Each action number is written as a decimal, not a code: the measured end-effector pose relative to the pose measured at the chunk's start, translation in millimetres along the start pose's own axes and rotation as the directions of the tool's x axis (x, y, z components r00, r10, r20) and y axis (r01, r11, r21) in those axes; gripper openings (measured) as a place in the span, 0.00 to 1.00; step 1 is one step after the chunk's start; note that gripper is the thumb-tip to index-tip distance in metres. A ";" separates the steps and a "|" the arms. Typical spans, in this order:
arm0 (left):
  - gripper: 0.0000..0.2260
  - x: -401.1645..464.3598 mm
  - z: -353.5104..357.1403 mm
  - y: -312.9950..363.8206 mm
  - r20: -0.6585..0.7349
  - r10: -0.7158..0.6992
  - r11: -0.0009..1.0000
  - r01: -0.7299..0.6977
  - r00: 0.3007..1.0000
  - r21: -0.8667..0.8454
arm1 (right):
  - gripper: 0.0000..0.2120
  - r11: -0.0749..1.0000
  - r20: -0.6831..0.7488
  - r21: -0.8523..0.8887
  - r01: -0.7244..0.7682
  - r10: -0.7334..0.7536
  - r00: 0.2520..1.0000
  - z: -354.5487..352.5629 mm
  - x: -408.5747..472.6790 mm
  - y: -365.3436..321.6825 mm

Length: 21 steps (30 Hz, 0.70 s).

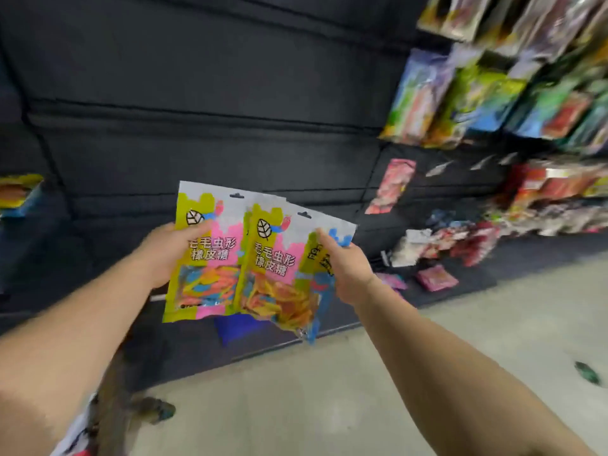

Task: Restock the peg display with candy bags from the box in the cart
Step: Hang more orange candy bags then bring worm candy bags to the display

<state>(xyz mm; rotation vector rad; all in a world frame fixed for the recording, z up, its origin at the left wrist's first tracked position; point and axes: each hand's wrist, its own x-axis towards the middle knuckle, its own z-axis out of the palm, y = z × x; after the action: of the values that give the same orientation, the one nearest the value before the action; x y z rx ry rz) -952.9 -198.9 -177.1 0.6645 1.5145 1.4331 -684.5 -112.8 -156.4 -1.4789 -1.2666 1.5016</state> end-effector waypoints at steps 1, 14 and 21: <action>0.06 4.6 39.8 3.3 0.064 0.012 1.000 -0.011 0.998 -0.016 | 0.19 1.000 -0.061 0.014 0.019 -0.018 0.998 -37.1 -2.7 -5.9; 0.13 38.3 375.6 -4.0 0.505 0.009 1.000 -0.014 0.863 0.005 | 0.16 0.964 -0.537 0.246 0.104 0.046 0.842 -313.1 4.8 0.0; 0.23 124.1 486.7 1.0 0.590 0.003 0.999 -0.030 0.807 0.036 | 0.11 0.962 -0.585 0.220 0.162 -0.003 0.811 -389.2 84.5 -23.2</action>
<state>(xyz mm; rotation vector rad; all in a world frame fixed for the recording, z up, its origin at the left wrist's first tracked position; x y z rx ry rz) -579.4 136.5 -159.5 1.0417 1.0416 1.0592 -319.3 43.0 -118.1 -1.5169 -0.7187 0.9861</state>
